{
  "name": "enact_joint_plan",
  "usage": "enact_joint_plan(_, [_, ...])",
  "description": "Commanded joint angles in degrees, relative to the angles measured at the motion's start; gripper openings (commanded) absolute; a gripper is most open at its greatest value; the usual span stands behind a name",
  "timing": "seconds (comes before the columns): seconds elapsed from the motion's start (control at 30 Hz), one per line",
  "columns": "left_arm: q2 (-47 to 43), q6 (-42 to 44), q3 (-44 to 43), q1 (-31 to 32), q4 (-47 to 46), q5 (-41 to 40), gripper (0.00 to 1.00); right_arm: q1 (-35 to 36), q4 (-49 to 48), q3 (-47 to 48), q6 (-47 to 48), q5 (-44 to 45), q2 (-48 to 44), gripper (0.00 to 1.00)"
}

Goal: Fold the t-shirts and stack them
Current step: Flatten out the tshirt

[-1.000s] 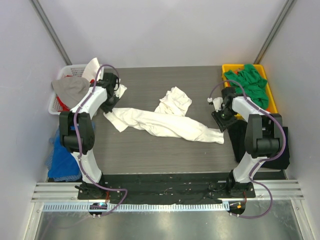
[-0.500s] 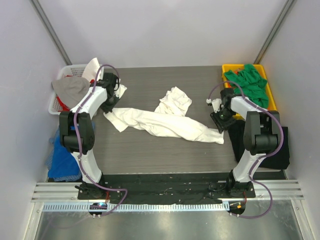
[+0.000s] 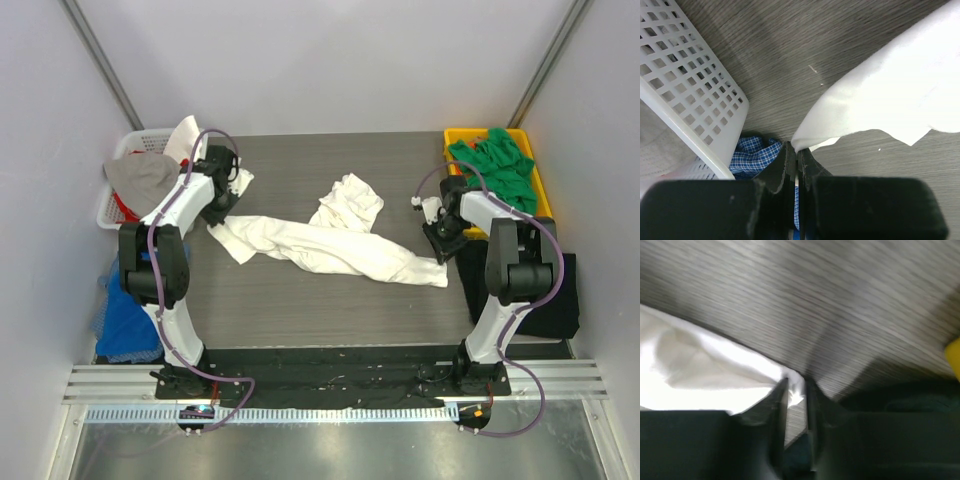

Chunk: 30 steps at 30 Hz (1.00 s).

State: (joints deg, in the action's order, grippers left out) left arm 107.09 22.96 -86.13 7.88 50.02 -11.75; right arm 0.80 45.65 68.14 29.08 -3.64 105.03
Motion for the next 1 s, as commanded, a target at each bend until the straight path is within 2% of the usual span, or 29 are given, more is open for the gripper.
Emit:
enact_joint_plan(0.0, [-0.7, 0.1, -0.4, 0.2, 0.0, 0.8, 0.0, -0.1, -2.8, 0.4, 0.5, -1.0, 2.8, 0.18])
enact_joint_plan(0.2, [-0.9, 0.2, 0.0, 0.3, -0.2, 0.7, 0.0, -0.1, -2.6, 0.8, 0.5, 0.1, 2.4, 0.01])
enact_joint_plan(0.5, [-1.9, -2.7, -1.0, 0.4, -1.5, 3.4, 0.0, -0.1, 0.3, 3.9, -1.2, 2.5, -3.1, 0.01])
enact_joint_plan(0.7, [-3.9, -7.4, -6.2, 0.6, -1.2, 8.5, 0.0, -0.1, 5.1, 12.0, -2.6, 3.4, -8.6, 0.01])
enact_joint_plan(0.83, [-6.9, -12.2, -9.0, 0.6, -2.4, 19.1, 0.0, -0.1, 6.8, 18.0, -3.6, 3.4, -11.8, 0.01])
enact_joint_plan(0.97, [-9.5, -17.4, -12.0, 0.6, -4.2, 25.0, 0.0, -0.1, 7.3, 22.5, -5.0, 3.4, -13.9, 0.01])
